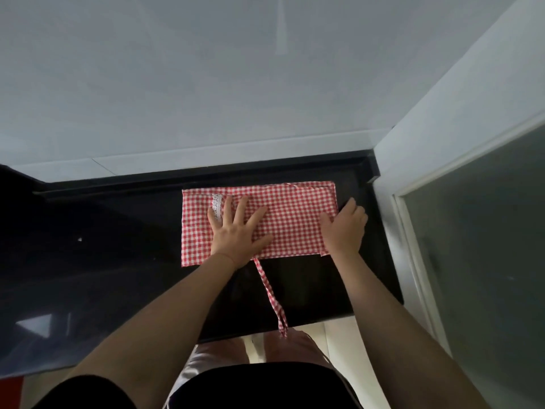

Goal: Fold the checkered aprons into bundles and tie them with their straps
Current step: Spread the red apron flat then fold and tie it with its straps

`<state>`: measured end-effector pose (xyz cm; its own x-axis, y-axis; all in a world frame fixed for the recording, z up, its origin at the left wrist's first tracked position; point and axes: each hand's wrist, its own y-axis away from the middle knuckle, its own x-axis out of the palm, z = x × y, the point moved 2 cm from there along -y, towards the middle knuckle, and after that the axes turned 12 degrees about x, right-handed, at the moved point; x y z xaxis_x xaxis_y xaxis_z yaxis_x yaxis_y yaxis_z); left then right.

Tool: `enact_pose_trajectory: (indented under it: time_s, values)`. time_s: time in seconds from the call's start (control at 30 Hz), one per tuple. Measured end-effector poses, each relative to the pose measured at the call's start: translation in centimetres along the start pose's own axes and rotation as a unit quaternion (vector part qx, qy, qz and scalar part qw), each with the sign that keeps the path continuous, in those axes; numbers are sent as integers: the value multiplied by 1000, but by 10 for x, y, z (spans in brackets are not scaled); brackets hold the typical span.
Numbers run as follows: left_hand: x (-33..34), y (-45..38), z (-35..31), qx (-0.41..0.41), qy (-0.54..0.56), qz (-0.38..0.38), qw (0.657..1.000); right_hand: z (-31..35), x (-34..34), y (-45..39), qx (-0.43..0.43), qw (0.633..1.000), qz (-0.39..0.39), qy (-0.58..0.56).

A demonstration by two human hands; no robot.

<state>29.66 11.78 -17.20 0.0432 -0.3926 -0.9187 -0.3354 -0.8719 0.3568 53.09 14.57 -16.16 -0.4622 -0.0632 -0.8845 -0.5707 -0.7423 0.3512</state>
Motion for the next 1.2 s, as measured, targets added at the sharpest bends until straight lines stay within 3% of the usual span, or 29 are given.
enact_pose_trajectory:
  time_s: [0.13, 0.27, 0.37, 0.47, 0.57, 0.63, 0.7, 0.73, 0.8, 0.93, 1.1, 1.13, 1.2]
  values:
    - [-3, -5, -4, 4, -23, 38, 999, 18, -24, -18, 134, 955, 206, -166]
    - [-7, -8, -4, 3, -32, 55, 998, 28, -37, -26, 147, 930, 305, -146]
    - [-6, -9, -5, 3, -31, 74, 997, 38, -43, -21, 84, 938, 311, -129]
    - [-11, -7, -1, 21, -9, 69, 997, 58, -47, -8, 25, 956, 269, -118]
    - [-27, 12, 16, 1, 39, -97, 995, 80, -55, 4, -33, 981, 182, -65]
    - [-34, 32, 38, -125, 62, -188, 972, 95, -56, 18, -53, 985, 154, -57]
    - [-31, 46, 59, -256, 156, -134, 944, 114, -49, 42, -64, 981, 174, -62]
    - [-28, 48, 64, -276, 224, -99, 929, 124, -42, 55, -75, 977, 189, -63]
    - [-26, 53, 72, -245, 335, -92, 905, 145, -22, 87, -113, 969, 211, -59]
    - [-27, 63, 81, -209, 447, -116, 862, 173, 24, 143, -176, 960, 216, -14]
    - [-28, 71, 99, -297, 656, -114, 684, 179, 73, 166, -187, 956, 197, 108]
    - [-28, 72, 102, -297, 666, -109, 676, 178, 79, 170, -189, 953, 199, 132]
    - [-28, 70, 106, -274, 659, -97, 694, 175, 85, 173, -212, 942, 209, 154]
